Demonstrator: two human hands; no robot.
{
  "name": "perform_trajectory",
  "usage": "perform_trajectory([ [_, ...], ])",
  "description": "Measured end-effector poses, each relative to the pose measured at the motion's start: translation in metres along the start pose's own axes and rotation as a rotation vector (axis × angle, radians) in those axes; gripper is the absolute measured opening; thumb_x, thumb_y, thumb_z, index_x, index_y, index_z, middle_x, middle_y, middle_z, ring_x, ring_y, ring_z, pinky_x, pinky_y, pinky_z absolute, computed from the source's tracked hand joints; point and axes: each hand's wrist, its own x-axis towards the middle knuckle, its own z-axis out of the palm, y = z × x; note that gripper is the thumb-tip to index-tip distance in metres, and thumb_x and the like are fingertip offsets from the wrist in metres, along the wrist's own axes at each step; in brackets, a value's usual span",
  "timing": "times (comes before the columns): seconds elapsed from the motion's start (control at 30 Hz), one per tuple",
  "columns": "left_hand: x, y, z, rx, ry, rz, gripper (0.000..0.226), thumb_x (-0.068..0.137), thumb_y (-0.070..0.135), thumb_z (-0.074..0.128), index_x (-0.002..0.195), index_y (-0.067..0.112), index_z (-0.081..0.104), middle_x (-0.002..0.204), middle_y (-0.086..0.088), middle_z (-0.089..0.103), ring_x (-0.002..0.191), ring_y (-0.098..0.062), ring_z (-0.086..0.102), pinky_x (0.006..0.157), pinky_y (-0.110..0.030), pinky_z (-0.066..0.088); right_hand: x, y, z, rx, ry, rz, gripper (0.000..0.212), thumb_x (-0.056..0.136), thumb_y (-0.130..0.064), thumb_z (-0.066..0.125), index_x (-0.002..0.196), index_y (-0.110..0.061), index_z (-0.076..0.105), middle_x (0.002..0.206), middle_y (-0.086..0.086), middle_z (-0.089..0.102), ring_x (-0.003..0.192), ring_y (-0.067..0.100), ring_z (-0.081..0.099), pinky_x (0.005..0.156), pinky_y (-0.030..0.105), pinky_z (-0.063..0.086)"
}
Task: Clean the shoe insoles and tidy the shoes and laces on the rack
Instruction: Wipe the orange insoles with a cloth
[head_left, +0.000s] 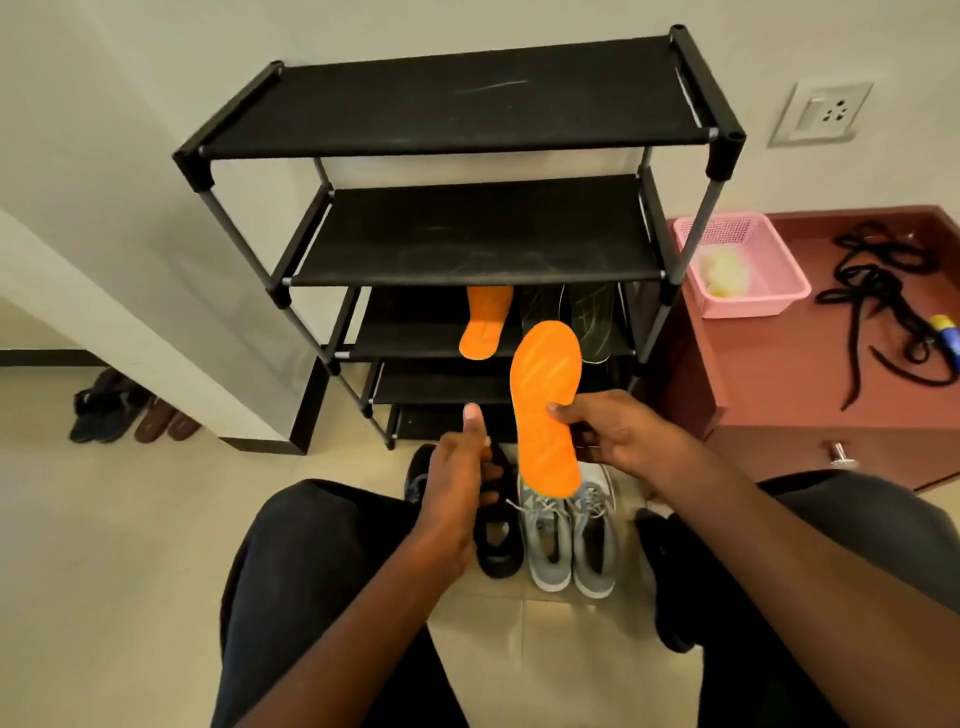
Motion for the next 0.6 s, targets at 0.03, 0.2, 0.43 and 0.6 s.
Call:
perform_trajectory([
  [0.03,0.011,0.002,0.000,0.006,-0.002,-0.006,0.063,0.101,0.065,0.040,0.121,0.009,0.062,0.108,-0.010,0.070,0.100,-0.026,0.066,0.087,-0.043,0.055,-0.005,0.003,-0.009,-0.020,-0.041,0.016,0.019,0.091,-0.005,0.077,0.109,-0.004,0.072,0.113,0.015,0.076,0.090,0.027,0.074,0.067,0.038,0.057],
  [0.2,0.073,0.013,0.036,-0.104,-0.240,-0.109,0.086,0.090,0.082,0.039,0.146,0.018,0.052,0.131,-0.016,0.069,0.119,-0.035,0.068,0.106,-0.059,0.049,-0.017,0.007,-0.029,-0.103,-0.206,0.061,0.024,0.091,-0.011,0.077,0.115,-0.008,0.074,0.110,0.010,0.078,0.093,0.022,0.075,0.069,0.034,0.061],
  [0.43,0.133,0.023,0.079,-0.423,-0.485,-0.178,0.095,0.093,0.081,0.026,0.141,0.006,0.058,0.131,-0.029,0.065,0.113,-0.043,0.069,0.084,-0.052,0.062,-0.002,-0.015,-0.045,-0.328,-0.136,-0.019,0.030,0.090,-0.016,0.081,0.116,-0.005,0.072,0.105,0.010,0.080,0.086,0.021,0.076,0.077,0.038,0.060],
  [0.6,0.139,0.028,0.089,-0.462,-0.642,-0.087,0.098,0.095,0.082,0.022,0.136,0.004,0.064,0.141,-0.029,0.058,0.130,-0.042,0.058,0.109,-0.057,0.044,0.005,-0.023,-0.049,-0.399,-0.152,-0.021,0.026,0.093,-0.018,0.078,0.117,-0.010,0.071,0.107,0.006,0.079,0.091,0.022,0.077,0.080,0.038,0.060],
])
